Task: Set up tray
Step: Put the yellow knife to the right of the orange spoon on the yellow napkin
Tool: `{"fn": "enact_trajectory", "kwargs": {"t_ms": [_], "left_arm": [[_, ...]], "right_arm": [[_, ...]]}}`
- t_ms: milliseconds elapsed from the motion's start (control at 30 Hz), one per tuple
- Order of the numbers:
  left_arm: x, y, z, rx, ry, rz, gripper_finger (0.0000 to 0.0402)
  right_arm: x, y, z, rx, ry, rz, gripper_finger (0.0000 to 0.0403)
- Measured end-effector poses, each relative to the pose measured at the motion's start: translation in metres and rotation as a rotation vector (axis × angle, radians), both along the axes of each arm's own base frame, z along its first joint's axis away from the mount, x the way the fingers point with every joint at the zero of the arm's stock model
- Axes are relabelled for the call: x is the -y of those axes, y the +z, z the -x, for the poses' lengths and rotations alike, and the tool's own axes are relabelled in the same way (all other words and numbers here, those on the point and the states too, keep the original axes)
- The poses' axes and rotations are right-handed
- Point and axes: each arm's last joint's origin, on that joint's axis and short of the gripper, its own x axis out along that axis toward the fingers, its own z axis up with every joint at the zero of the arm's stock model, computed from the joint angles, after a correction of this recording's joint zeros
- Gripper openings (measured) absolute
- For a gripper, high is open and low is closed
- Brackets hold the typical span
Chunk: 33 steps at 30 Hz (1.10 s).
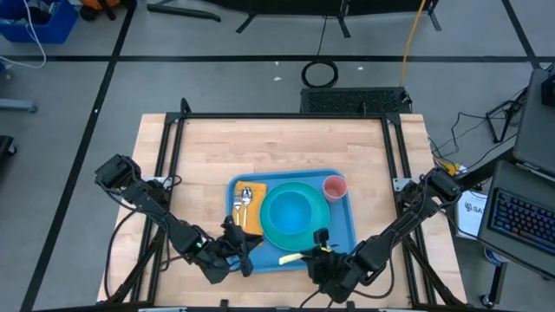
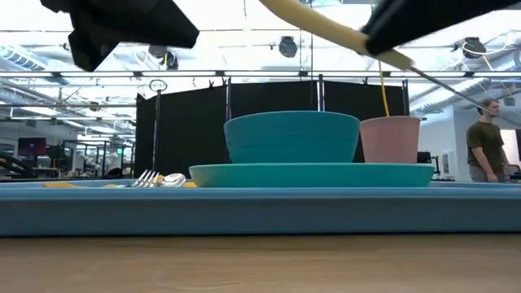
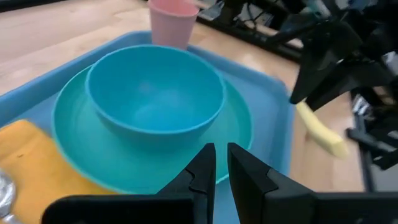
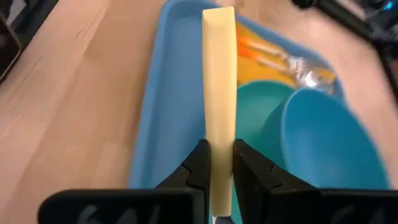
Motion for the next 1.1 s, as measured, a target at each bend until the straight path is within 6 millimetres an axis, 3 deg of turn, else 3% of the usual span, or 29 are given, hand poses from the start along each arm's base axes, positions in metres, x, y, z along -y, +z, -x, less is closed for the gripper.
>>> {"fn": "enact_trajectory", "kwargs": {"t_ms": [300, 600, 767, 1100], "left_arm": [[0.013, 0.017, -0.004, 0.148, -0.06, 0.062, 0.0044], [0.019, 0.025, -0.005, 0.229, -0.082, 0.181, 0.0049], [0.022, 0.03, -0.006, 0.253, -0.157, 0.206, 0.0091], [0.019, 0.025, -0.007, 0.21, -0.145, 0.206, 0.0198]], "right_arm": [[0.009, 0.008, -0.01, 0.034, 0.002, 0.146, 0.0033], [0.01, 0.008, -0.011, 0.033, 0.004, 0.164, 0.0033], [0.009, 0.008, -0.011, 0.029, 0.016, 0.179, 0.0033], [0.01, 0.012, -0.015, 0.068, 0.025, 0.254, 0.0033]]}}
